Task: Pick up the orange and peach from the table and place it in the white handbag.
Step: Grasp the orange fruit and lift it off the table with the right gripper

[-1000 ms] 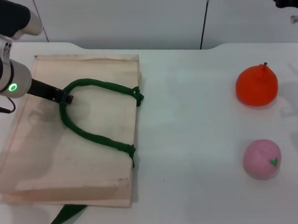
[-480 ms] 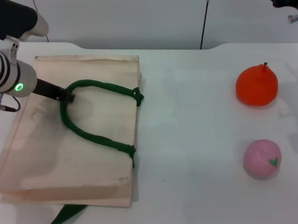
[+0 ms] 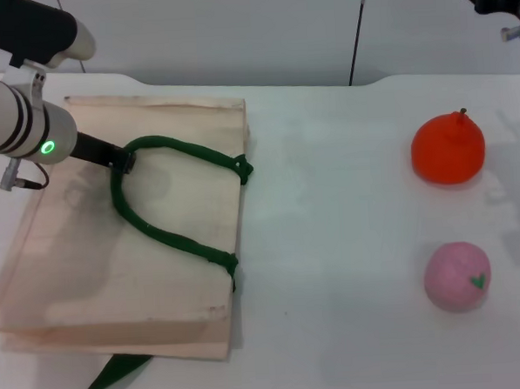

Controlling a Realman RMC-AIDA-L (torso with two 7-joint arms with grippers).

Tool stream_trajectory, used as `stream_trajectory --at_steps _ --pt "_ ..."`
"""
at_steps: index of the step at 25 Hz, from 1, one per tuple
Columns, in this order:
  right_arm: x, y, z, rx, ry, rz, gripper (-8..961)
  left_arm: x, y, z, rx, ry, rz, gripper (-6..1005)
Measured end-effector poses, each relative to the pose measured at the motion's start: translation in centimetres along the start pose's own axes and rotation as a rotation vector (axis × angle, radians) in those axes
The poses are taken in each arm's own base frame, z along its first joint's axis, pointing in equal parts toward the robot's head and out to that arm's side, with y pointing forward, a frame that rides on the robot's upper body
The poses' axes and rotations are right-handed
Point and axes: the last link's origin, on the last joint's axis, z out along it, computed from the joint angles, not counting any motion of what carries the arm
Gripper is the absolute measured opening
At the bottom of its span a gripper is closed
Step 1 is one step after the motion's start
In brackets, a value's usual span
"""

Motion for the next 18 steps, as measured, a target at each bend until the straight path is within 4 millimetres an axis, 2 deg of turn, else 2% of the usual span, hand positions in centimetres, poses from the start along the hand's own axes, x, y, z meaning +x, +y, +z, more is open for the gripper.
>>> stream_trajectory --at_steps 2,14,18 --pt "0.0 0.0 0.0 0.000 0.000 0.000 731 0.1 0.0 0.2 0.001 0.003 -0.003 174" --pt "0.1 0.0 0.0 0.000 0.003 -0.003 731 0.7 0.7 0.4 -0.010 0.004 0.005 136" --pt "0.7 -0.1 0.1 0.002 0.021 -0.006 731 1.6 1.3 -0.5 -0.030 0.043 0.025 127"
